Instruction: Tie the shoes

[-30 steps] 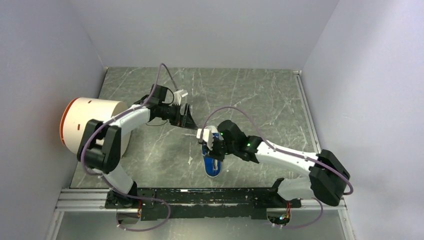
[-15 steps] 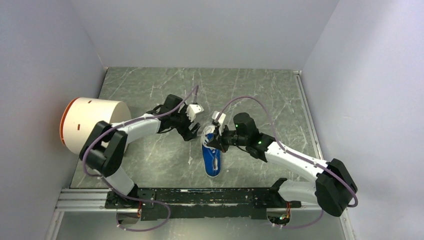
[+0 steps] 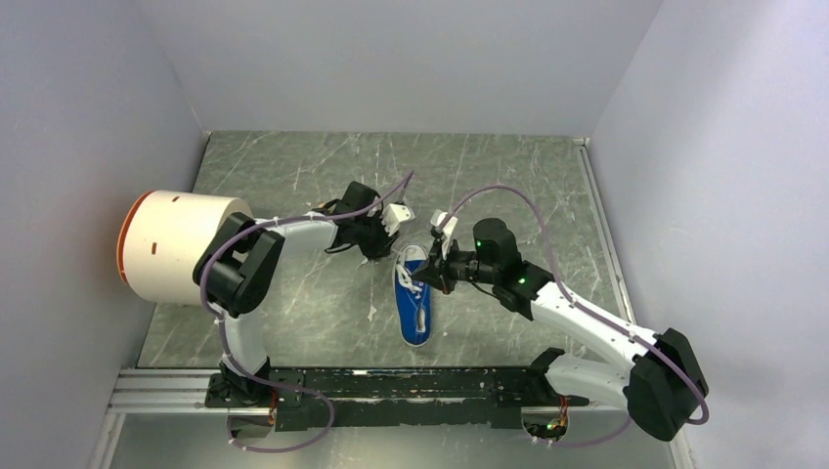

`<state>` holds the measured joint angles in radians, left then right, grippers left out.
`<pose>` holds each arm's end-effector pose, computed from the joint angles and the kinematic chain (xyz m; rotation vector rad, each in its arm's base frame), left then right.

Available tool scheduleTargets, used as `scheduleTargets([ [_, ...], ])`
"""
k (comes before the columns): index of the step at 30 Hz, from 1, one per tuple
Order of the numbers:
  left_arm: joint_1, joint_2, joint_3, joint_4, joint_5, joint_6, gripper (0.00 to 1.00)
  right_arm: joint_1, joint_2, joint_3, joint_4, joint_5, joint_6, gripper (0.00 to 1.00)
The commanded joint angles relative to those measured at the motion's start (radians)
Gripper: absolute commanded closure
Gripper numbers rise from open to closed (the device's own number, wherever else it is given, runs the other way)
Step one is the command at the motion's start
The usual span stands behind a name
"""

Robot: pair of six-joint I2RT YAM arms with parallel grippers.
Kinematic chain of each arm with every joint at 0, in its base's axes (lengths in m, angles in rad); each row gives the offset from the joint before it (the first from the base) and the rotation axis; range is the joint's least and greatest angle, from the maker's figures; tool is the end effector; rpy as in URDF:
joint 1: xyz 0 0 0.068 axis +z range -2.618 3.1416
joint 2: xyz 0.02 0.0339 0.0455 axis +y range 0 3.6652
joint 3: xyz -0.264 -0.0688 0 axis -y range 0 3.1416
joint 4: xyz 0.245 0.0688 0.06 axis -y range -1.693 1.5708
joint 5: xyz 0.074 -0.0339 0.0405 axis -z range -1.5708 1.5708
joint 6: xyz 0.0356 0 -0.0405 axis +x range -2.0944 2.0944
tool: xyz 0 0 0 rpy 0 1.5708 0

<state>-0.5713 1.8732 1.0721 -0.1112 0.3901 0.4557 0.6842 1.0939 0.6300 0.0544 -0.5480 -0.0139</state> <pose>0.3104 -0.2156 0.1468 1.3513 2.0585 -0.5331 0.1747 0.1664 0.2505 -1.0376 1.7651 0.9690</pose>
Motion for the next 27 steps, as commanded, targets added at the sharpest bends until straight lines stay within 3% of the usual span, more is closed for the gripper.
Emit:
scheduleTargets([
  [1, -0.004, -0.013, 0.018, -0.117, -0.048, -0.049, 0.78, -0.008, -0.058, -0.012, -0.024, -0.004, 0.046, 1.0],
  [4, -0.004, -0.118, -0.05, -0.156, -0.075, -0.119, 0.95, -0.01, -0.11, -0.017, -0.091, 0.012, 0.064, 1.0],
  [10, -0.004, -0.46, -0.157, -0.264, -0.069, -0.301, 0.95, -0.014, -0.247, -0.002, -0.235, 0.16, 0.189, 1.0],
  [14, -0.004, -0.628, -0.197, -0.324, -0.092, -0.443, 0.95, -0.016, -0.269, 0.075, -0.442, 0.413, 0.367, 1.0],
  [20, -0.004, -0.743, -0.248, -0.405, -0.165, -0.729, 0.95, -0.018, -0.204, 0.223, -0.736, 0.745, 0.529, 1.0],
  [24, -0.003, -0.78, -0.262, -0.472, -0.25, -0.872, 0.95, -0.019, -0.236, 0.2, -0.754, 0.883, 0.605, 1.0],
  [27, -0.004, -0.829, -0.275, -0.554, -0.362, -0.949, 0.95, -0.024, -0.247, 0.164, -0.717, 0.877, 0.639, 1.0],
])
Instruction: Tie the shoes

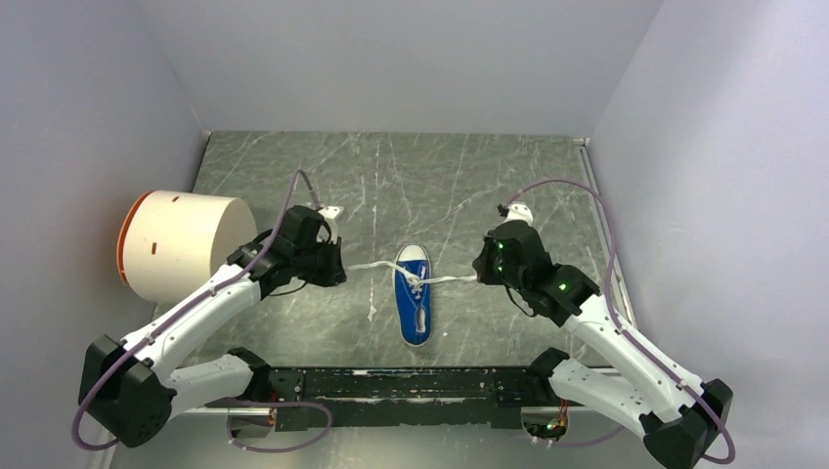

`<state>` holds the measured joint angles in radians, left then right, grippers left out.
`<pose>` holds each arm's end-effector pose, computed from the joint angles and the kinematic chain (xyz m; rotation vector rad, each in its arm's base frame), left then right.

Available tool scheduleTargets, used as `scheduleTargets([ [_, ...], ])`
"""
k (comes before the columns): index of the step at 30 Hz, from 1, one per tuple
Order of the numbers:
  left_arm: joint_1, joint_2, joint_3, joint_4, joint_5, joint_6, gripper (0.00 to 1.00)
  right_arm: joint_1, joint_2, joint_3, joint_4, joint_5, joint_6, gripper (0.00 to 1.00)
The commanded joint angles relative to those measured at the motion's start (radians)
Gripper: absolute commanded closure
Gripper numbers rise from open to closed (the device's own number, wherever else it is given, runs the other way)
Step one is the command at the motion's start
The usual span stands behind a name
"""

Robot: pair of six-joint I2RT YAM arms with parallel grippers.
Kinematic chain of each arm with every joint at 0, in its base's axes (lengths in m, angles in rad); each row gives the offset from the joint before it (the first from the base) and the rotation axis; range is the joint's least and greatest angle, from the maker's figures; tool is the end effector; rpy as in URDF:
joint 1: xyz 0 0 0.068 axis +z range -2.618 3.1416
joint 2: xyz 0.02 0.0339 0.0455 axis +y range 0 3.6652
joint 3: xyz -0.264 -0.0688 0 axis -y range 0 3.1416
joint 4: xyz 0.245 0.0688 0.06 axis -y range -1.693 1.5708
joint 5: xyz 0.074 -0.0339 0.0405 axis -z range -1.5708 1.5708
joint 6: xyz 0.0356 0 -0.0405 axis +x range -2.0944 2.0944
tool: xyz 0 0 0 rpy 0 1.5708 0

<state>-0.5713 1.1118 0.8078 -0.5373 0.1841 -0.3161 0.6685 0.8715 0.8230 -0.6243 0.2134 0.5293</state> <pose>0.1878 -0.1284 0.2528 0.4038 2.4579 -0.6156 0.1481 0.1074 0.2958 -0.0407 2.2576 0.4130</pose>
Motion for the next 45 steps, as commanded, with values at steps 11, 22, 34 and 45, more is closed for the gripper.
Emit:
scheduleTargets([
  [11, -0.004, -0.118, 0.014, 0.005, 0.07, -0.073, 0.95, -0.011, -0.116, -0.046, -0.023, -0.025, 0.056, 1.0],
  [22, -0.004, 0.061, 0.216, 0.207, 0.272, -0.027, 0.95, 0.038, -0.123, -0.228, 0.486, -0.924, 0.074, 1.0],
  [34, -0.003, -0.037, 0.148, -0.062, -0.095, -0.178, 0.95, 0.057, -0.134, 0.014, 0.069, -0.011, 0.058, 1.0],
  [45, 0.08, -0.05, -0.181, -0.066, -0.25, -0.39, 0.95, -0.35, 0.109, -0.145, 0.052, 0.095, 0.142, 1.0],
])
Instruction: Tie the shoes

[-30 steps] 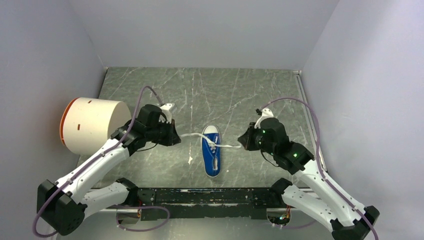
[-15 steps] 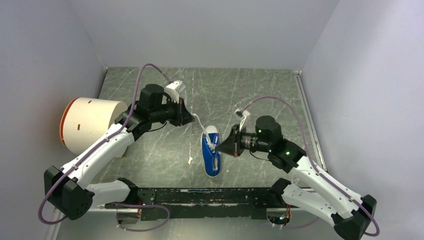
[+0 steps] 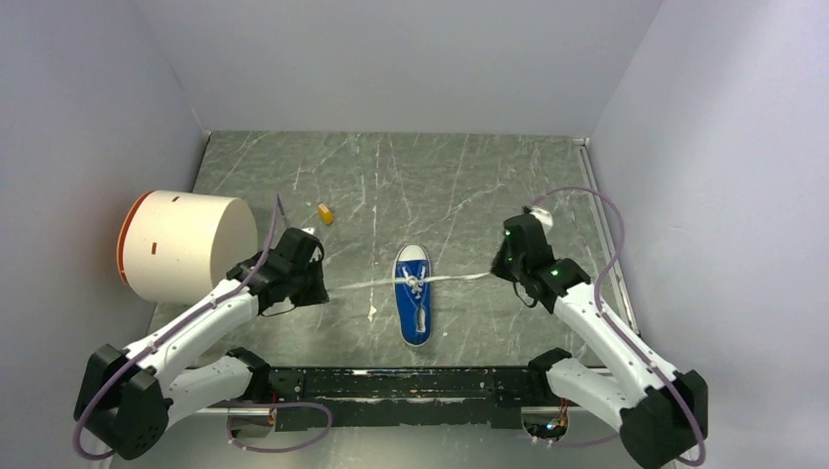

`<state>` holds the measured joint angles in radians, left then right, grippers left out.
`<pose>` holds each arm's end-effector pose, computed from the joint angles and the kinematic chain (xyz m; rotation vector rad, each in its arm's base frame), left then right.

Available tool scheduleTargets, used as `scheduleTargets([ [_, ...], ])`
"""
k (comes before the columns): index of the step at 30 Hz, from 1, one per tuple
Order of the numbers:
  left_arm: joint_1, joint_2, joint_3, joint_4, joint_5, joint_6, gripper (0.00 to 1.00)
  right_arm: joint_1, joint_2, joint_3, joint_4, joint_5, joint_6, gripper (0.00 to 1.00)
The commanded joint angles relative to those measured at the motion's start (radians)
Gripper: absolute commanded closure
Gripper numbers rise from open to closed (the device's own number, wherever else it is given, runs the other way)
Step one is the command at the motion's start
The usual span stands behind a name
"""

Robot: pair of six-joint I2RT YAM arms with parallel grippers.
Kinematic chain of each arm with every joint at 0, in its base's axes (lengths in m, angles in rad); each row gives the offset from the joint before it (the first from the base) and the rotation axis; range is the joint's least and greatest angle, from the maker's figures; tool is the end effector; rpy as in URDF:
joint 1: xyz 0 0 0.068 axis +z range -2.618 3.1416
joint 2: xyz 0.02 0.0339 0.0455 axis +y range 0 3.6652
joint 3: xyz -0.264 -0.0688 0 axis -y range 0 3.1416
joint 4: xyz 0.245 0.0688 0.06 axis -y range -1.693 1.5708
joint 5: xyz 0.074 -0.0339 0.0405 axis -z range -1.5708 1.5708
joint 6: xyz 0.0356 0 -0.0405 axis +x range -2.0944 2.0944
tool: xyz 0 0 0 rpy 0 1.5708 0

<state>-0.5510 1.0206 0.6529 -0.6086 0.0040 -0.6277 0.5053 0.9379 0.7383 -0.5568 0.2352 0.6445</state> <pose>0.1648 -0.1014 0.2157 -0.0986 2.6117 -0.4493 0.1745 0.0871 0.2621 0.2792 2.3053 0.3139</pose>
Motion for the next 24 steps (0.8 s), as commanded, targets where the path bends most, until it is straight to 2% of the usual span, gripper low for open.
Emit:
scheduleTargets([
  [1, 0.076, 0.069, -0.034, 0.021, -0.06, -0.078, 0.95, -0.266, 0.089, -0.073, -0.019, 0.049, 0.031, 1.0],
  [2, 0.091, 0.098, -0.04, 0.039, -0.047, -0.075, 0.95, -0.326, 0.121, -0.082, -0.023, 0.038, 0.034, 1.0],
  [5, 0.123, 0.154, -0.039, 0.008, -0.061, -0.092, 0.95, -0.371, 0.165, -0.082, -0.049, 0.145, 0.083, 1.0],
  [11, 0.168, 0.166, 0.009, -0.119, -0.172, -0.129, 0.95, -0.461, 0.251, -0.086, -0.015, 0.167, 0.081, 1.0],
  [16, 0.204, 0.21, 0.028, -0.141, -0.191, -0.114, 0.95, -0.648, 0.332, -0.077, -0.001, 0.165, 0.066, 1.0],
  [24, 0.206, 0.242, 0.028, -0.149, -0.184, -0.098, 0.95, -0.708, 0.41, -0.049, 0.017, 0.207, 0.049, 1.0],
])
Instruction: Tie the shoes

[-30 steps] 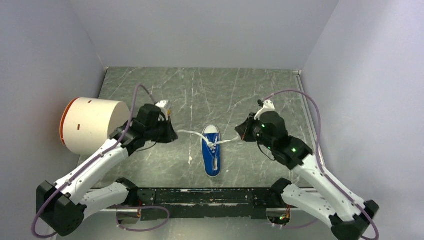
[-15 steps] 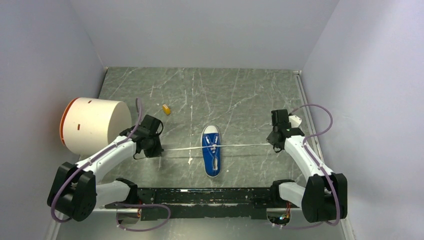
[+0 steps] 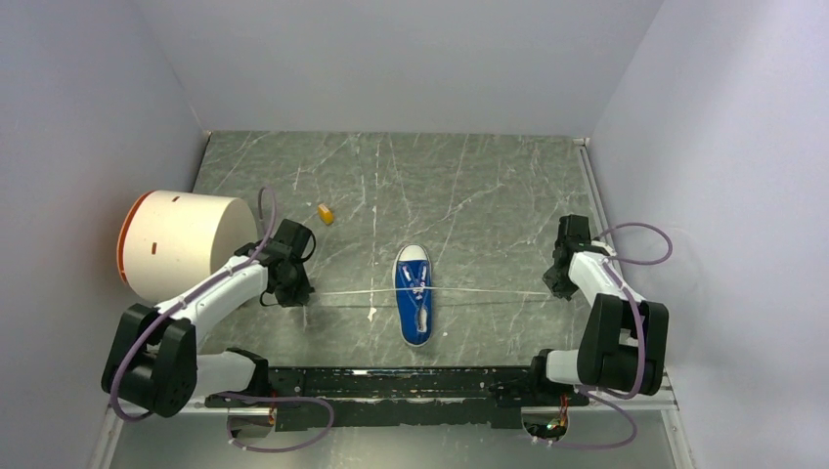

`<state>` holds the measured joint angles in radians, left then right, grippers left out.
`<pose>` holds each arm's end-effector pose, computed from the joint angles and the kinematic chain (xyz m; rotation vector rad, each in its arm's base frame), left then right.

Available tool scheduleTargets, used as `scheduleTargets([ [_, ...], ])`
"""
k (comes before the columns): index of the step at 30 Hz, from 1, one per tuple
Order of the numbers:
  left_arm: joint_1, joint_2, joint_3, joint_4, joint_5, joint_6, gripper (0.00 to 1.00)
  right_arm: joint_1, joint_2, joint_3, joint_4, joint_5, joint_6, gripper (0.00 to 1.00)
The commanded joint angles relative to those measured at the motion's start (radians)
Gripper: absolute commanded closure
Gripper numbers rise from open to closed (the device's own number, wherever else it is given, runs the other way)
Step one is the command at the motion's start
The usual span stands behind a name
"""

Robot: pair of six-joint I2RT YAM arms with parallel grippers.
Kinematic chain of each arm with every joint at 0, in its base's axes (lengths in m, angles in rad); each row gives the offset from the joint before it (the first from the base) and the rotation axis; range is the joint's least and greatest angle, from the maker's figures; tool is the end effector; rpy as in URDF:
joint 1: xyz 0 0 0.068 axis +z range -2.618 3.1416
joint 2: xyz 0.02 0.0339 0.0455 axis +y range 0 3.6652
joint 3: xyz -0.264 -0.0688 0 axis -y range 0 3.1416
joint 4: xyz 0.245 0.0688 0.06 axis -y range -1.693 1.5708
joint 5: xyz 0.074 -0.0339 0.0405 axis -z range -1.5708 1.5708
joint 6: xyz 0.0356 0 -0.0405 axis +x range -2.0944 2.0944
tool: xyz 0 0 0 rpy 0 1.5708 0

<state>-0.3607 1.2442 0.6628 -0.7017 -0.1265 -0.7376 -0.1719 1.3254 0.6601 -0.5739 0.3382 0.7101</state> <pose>0.1925 -0.0678 0.1743 -0.5557 2.7752 -0.0611 0.2154 -0.0494 0.1638 1.2296 2.4233 -0.3262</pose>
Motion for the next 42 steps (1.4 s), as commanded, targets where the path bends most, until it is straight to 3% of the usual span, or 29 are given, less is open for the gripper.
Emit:
scheduleTargets([
  [1, 0.016, 0.027, 0.018, -0.06, -0.058, 0.01, 0.95, -0.031, 0.031, 0.032, 0.035, 0.109, -0.019, 1.0],
  [18, 0.031, -0.007, 0.024, -0.117, -0.189, -0.073, 0.95, -0.016, 0.056, 0.035, 0.074, 0.12, -0.042, 1.0],
  [24, 0.029, -0.007, 0.02, -0.102, -0.17, -0.062, 0.95, -0.003, 0.017, 0.023, 0.093, 0.121, -0.052, 1.0],
  [30, 0.005, -0.068, -0.001, -0.024, -0.035, 0.023, 0.95, 0.106, -0.059, 0.028, 0.063, 0.062, -0.111, 1.0],
  [31, 0.002, -0.091, -0.003, -0.026, -0.026, 0.013, 0.94, 0.119, -0.073, 0.035, 0.037, 0.058, -0.101, 0.97],
  [32, 0.0, -0.125, -0.011, -0.018, -0.01, 0.009, 0.86, 0.131, -0.091, 0.037, 0.012, 0.056, -0.091, 0.84],
  [34, 0.0, -0.197, -0.028, -0.002, 0.024, 0.002, 0.64, 0.146, -0.137, 0.042, -0.024, 0.033, -0.079, 0.5],
  [36, 0.0, -0.265, -0.04, 0.003, 0.07, -0.005, 0.41, 0.155, -0.18, 0.058, -0.063, 0.009, -0.075, 0.31],
  [40, 0.0, -0.369, -0.015, -0.015, 0.141, -0.004, 0.2, 0.206, -0.226, 0.147, -0.132, -0.041, -0.12, 0.08],
  [42, 0.0, -0.418, 0.002, 0.024, 0.204, 0.019, 0.14, 0.238, -0.231, 0.178, -0.11, -0.143, -0.217, 0.05],
])
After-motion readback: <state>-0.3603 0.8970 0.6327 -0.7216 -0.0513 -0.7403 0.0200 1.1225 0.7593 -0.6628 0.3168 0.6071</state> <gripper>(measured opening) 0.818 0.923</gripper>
